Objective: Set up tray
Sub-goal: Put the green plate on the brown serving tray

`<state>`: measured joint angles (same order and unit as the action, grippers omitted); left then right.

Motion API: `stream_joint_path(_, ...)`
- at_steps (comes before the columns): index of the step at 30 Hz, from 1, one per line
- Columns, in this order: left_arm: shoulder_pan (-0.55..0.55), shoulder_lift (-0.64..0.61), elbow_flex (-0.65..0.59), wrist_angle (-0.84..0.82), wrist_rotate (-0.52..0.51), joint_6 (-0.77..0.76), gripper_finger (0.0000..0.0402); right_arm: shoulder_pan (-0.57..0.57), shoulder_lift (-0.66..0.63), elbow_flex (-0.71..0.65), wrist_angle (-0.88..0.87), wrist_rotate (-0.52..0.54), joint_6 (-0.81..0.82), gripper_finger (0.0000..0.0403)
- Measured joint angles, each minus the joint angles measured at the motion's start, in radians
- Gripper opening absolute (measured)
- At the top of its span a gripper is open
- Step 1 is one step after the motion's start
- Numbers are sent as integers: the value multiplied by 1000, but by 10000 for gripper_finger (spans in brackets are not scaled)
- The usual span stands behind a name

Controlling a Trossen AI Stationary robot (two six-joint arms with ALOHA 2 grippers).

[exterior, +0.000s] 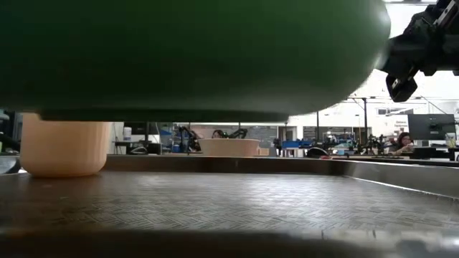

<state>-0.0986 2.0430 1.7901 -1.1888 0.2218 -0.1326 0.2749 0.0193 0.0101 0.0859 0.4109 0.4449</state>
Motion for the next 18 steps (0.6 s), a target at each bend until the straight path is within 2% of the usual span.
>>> stream_joint_path(8,0,25,-6,17,-16,28,12,0,0,0,0,-2,0,74)
stream_joint_path(18,0,32,-89,44,-19,31,12,0,0,0,0,-1,1,74)
